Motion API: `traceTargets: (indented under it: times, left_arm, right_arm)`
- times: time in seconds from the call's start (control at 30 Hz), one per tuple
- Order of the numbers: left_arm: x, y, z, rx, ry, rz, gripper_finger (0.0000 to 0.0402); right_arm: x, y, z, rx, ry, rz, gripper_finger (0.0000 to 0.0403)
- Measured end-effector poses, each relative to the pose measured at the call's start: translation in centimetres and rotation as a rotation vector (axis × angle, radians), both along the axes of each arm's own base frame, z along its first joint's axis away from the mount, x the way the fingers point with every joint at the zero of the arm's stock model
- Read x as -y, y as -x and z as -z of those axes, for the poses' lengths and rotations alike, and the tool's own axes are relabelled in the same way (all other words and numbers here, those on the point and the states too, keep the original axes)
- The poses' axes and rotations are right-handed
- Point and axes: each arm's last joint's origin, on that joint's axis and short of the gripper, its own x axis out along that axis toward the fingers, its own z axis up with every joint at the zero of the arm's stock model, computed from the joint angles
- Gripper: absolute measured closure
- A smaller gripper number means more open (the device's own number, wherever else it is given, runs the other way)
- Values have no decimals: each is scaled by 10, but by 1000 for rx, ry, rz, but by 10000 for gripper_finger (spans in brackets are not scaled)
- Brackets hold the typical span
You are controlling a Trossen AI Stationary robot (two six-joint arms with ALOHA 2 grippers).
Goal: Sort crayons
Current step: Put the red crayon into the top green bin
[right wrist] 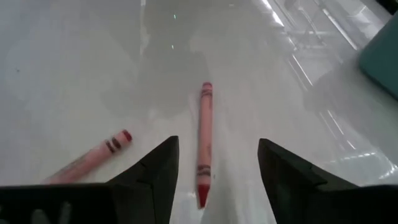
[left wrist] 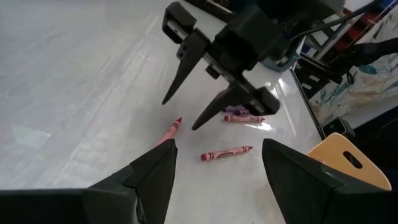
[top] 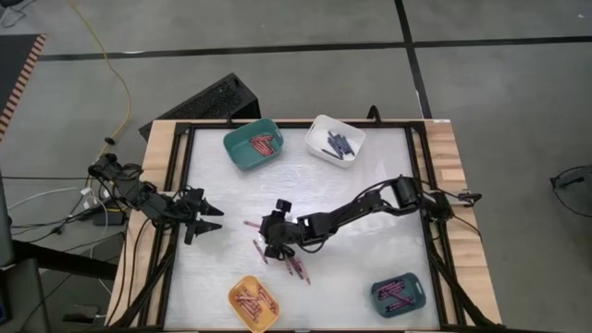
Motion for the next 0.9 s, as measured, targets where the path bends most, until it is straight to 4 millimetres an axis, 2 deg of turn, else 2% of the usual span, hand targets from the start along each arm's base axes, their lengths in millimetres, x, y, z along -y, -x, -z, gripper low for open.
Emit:
traceTargets:
  times: [0.3,0.5,0.73,0.9]
  left_arm:
    - [0,0,0,0,0,0,174]
    - [0,0,0,1,0,0,174]
    - [0,0,0,0,0,0,174]
    - [0,0,0,1,0,-1,174]
  right_arm:
    - [10,-4,-2,28,-29,6,187]
    - [11,-6,23,-20,-46,3,187]
    - [10,-6,27,-35,-62,15,189]
    - [11,-4,28,-54,-70,24,213]
